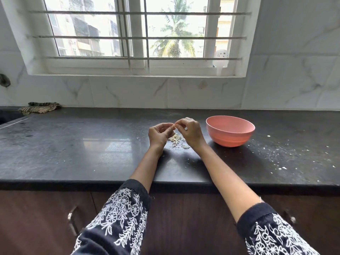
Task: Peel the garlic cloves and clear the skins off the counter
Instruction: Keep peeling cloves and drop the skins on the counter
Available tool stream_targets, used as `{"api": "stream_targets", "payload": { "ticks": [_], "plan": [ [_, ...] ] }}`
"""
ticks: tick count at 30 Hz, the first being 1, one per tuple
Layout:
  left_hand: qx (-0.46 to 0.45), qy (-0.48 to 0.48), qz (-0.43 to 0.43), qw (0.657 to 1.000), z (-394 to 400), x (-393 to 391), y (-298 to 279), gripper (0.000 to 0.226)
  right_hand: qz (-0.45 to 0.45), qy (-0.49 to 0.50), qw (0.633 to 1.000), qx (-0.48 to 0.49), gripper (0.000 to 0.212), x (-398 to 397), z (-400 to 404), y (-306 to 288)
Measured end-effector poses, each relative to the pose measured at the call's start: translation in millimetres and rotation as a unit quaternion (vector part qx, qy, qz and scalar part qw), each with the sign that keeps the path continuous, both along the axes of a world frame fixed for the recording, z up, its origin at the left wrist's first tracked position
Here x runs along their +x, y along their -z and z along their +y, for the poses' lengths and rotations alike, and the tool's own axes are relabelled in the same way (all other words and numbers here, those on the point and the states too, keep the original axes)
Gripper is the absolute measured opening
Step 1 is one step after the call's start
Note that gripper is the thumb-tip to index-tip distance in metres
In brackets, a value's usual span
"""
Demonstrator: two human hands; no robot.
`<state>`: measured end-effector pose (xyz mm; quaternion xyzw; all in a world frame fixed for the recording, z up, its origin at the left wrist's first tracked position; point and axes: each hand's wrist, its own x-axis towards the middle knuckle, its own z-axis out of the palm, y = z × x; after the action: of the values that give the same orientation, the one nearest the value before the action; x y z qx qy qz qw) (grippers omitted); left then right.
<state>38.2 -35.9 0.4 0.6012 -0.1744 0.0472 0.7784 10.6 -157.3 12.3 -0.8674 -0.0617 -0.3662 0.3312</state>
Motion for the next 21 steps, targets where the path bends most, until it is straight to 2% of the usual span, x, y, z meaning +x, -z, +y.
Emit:
{"api": "stream_targets", "payload": {
  "ticks": [13,18,21],
  "plan": [
    [0.011,0.013,-0.002,1.000,-0.6,-2.4,-0.4,0.011,-0.008,0.022,0.999,-0.049,0.015,-1.7,2.5,1.9],
    [-0.008,0.023,0.022,0.999,-0.4,-2.6,-2.2,0.011,0.046,-0.010,0.995,0.085,0.015,-2.0,5.5,-2.1],
    [-0.018,0.042,0.037,0.998,-1.3,-3.4,-3.6,0.014,0.084,-0.068,0.972,0.208,0.013,-5.5,6.0,-3.3]
  ]
}}
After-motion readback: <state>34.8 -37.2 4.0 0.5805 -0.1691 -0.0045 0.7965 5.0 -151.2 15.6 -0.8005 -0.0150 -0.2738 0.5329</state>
